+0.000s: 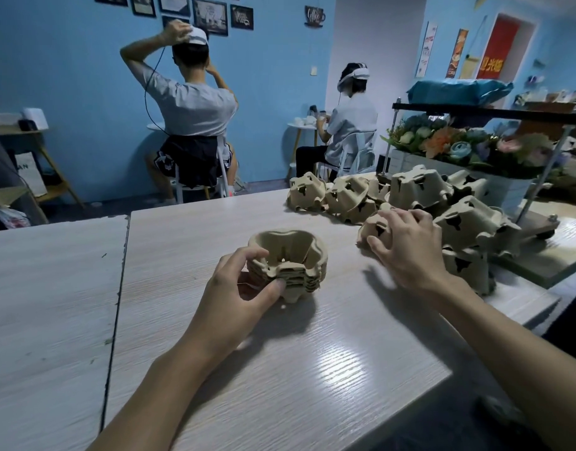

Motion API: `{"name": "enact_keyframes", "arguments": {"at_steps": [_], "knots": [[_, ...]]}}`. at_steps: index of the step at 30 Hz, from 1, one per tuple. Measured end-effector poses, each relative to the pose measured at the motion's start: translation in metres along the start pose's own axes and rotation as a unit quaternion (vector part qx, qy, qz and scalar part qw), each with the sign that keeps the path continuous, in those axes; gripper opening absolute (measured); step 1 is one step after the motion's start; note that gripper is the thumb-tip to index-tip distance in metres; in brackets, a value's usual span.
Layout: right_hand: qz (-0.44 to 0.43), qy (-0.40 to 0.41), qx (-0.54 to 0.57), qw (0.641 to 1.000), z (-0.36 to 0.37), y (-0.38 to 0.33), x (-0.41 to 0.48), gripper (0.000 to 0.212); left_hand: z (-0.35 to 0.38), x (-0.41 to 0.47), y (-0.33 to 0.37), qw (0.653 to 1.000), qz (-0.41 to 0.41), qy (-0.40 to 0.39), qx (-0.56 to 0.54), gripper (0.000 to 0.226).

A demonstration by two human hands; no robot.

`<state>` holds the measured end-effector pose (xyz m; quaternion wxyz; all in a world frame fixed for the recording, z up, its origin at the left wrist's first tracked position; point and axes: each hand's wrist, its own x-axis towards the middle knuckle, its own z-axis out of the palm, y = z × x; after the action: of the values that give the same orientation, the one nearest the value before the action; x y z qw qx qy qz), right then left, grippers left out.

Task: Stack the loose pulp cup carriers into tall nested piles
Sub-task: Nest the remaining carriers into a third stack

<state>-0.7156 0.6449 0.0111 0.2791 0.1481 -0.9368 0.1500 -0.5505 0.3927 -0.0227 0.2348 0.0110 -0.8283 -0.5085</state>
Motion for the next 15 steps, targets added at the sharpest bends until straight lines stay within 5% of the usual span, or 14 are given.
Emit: {"name": "enact_keyframes", "arguments": {"at_steps": [6, 15], "knots": [[0.019, 0.001, -0.065, 0.998, 0.004, -0.004, 0.013, 0.056, 0.0, 0.001, -0.001, 1.0, -0.001, -0.001, 0.001, 0.04], [0.029, 0.029, -0.015, 0.999, 0.007, -0.003, 0.024, 0.044, 0.0, 0.001, -0.001, 1.0, -0.002, -0.005, -0.01, 0.039]]}}
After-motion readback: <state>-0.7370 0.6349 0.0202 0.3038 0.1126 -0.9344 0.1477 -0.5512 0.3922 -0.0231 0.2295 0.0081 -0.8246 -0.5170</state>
